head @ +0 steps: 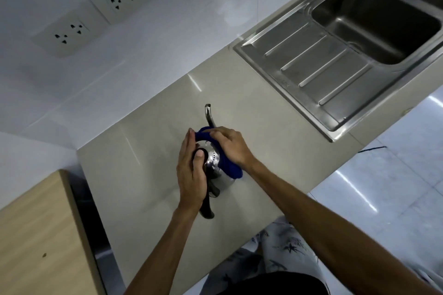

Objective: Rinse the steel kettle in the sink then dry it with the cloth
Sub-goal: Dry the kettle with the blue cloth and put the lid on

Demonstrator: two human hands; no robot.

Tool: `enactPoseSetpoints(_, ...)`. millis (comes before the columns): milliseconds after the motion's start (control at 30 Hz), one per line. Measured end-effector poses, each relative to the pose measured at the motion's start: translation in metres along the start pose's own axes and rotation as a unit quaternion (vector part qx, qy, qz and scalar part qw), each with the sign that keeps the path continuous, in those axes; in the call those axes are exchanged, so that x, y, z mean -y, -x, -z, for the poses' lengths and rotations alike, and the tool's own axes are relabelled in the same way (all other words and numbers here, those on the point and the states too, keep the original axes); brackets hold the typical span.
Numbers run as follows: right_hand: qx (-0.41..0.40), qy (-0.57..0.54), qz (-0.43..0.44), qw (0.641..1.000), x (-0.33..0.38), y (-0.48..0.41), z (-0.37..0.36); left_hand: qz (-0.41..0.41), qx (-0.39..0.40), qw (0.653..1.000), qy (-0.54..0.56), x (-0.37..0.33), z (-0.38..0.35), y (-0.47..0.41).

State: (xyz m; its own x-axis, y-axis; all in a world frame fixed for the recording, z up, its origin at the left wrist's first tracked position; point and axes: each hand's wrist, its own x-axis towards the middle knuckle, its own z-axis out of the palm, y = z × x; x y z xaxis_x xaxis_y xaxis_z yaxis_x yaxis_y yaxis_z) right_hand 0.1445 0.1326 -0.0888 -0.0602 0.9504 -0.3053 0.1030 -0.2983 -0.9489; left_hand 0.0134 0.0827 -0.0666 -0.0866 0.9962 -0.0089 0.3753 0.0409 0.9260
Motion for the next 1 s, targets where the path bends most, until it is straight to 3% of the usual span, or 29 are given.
enactPoseSetpoints(100, 0.044, -0.019, -0.023, 0.999, 0.0, -0.01, 0.0, -0.005, -0.022, 0.999, -0.023, -0.002, -0.003, -0.002)
enactPoseSetpoints(200, -0.055, -0.054, 0.035, 0.996, -0.005, 0.019, -0.013, -0.017, -0.026, 0.999, -0.028, -0.003, -0.005, -0.001)
enactPoseSetpoints(333, -0.173, -0.001, 0.15, 0.973, -0.02, 0.07, -0.052, -0.021, -0.031, 0.997, -0.061, -0.003, -0.005, -0.001)
enactPoseSetpoints(400, -0.214, -0.08, 0.085, 0.97, -0.036, 0.062, -0.056, -0.025, -0.038, 0.995, -0.093, -0.003, -0.006, -0.001)
enactPoseSetpoints(467, -0.244, -0.202, -0.055, 0.947, -0.053, 0.041, -0.038, -0.034, -0.044, 0.992, -0.112, -0.002, -0.006, -0.001)
enactPoseSetpoints(500, -0.244, -0.228, -0.099, 0.937, -0.057, 0.035, -0.029, -0.036, -0.045, 0.991, -0.119, -0.002, -0.006, -0.001)
enactPoseSetpoints(567, -0.237, -0.22, -0.108, 0.94, -0.047, 0.038, -0.034, -0.036, -0.045, 0.99, -0.13, -0.001, -0.007, -0.002)
enactPoseSetpoints(700, -0.266, -0.12, 0.033, 0.956, -0.024, 0.075, -0.075, -0.032, -0.047, 0.989, -0.136, -0.001, -0.007, -0.002)
enactPoseSetpoints(833, -0.177, -0.215, -0.128, 0.952, -0.056, 0.017, -0.016, -0.028, -0.049, 0.989, -0.138, -0.001, -0.007, -0.002)
enactPoseSetpoints(867, -0.16, -0.207, -0.133, 0.956, -0.056, 0.009, -0.01, -0.025, -0.05, 0.989, -0.139, -0.002, -0.008, -0.002)
enactPoseSetpoints(933, -0.159, -0.182, -0.091, 0.966, -0.039, 0.024, -0.024, -0.015, -0.052, 0.989, -0.136, -0.003, -0.007, -0.001)
enactPoseSetpoints(1000, -0.159, -0.171, 0.01, 0.972, -0.029, 0.058, -0.048, -0.014, -0.048, 0.989, -0.136, -0.004, -0.008, -0.001)
